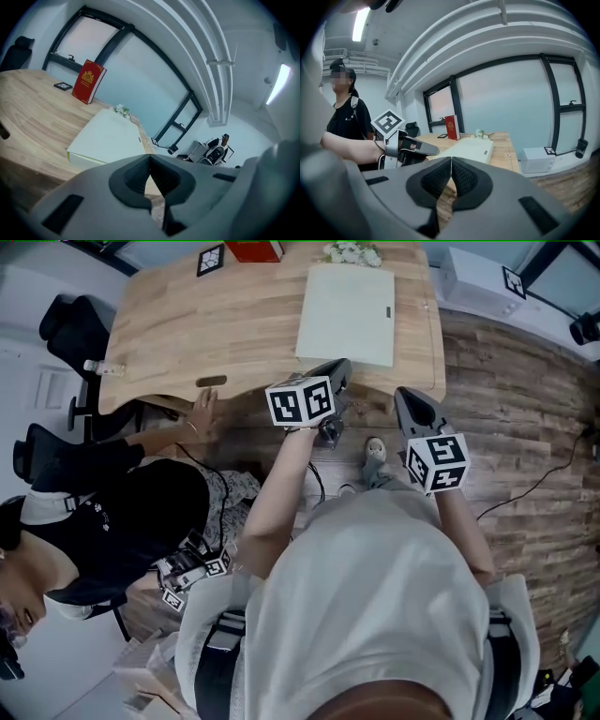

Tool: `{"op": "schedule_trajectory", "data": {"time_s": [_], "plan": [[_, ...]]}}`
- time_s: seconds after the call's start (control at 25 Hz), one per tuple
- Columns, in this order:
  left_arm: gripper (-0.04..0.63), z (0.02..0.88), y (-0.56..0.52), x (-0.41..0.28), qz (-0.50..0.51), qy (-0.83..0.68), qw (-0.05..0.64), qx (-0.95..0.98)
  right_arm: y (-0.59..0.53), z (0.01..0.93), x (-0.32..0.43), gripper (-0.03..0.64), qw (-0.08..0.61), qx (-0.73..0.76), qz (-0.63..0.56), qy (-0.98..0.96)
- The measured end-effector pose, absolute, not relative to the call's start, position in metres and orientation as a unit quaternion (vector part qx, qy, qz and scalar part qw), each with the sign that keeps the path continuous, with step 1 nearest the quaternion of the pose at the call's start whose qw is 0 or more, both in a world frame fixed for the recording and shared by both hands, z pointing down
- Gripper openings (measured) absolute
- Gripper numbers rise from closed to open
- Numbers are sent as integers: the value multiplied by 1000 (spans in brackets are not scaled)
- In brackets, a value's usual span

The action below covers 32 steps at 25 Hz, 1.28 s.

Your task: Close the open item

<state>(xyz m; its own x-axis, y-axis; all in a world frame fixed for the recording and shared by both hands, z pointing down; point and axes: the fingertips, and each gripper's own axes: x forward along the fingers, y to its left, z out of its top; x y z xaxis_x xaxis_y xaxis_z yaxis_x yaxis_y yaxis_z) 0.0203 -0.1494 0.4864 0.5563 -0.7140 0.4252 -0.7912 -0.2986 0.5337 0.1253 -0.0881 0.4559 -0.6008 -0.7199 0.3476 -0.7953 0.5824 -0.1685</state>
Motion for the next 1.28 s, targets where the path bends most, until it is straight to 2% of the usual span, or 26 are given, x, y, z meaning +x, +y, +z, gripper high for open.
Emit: {"op": "schedule_trajectory", "data": {"time_s": [0.24,1.28], "plan": [[20,479,-105,7,54,-478,343,807,-65,448,116,20,113,429,155,-883],[20,496,50,-35,42,-519,345,781,28,445,87,20,119,407,150,-893]]}}
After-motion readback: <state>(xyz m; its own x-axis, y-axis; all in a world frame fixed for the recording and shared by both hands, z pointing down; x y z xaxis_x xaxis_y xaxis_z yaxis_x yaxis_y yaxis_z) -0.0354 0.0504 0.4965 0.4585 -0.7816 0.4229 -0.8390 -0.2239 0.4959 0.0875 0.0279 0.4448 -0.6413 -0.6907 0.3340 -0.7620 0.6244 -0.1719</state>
